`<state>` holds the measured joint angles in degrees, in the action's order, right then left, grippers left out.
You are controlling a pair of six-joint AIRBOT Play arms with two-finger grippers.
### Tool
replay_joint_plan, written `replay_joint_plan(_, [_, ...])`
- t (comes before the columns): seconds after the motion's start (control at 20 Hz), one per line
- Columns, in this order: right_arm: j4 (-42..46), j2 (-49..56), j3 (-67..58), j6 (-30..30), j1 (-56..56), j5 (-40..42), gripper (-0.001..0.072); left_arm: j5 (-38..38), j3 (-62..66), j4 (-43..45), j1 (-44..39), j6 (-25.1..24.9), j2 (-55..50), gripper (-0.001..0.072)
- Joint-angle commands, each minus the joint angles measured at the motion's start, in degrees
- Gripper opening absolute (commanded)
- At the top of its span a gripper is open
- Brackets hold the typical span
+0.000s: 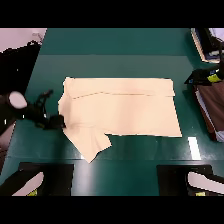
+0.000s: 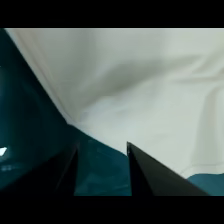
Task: Fold the shirts.
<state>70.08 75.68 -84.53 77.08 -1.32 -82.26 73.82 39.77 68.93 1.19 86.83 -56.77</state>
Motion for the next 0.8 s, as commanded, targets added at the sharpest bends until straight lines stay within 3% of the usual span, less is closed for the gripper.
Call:
replay_joint_plan(0.0, [-0.07, -2.99, 0.02, 0.00, 0.13, -1.16, 0.0364, -2.51, -13.31, -4.66, 0.02, 1.75, 8.24, 0.0386])
replay_joint_plan(0.2, [-0.04, -4.57, 0.02, 0.00, 0.13, -2.08, 0.0364, -7.50, -17.92, -12.41, 0.02, 1.66, 8.72, 0.0387])
replay_joint_plan(0.45, [-0.07, -5.42, 0.00, 0.02, 0.13, -2.25, 0.0363, -14.32, -20.31, -15.61, 0.02, 1.68, 8.68, 0.0386])
replay_joint_plan(0.7, [-0.07, -5.44, 0.00, 0.02, 0.15, -4.50, 0.0364, -14.71, -20.31, -15.56, 0.02, 1.64, 8.68, 0.0383])
replay_joint_plan(0.75, [-0.07, -5.44, 0.02, 0.04, 0.13, -4.90, 0.0364, -15.15, -20.31, -15.58, 0.02, 1.66, 8.68, 0.0331])
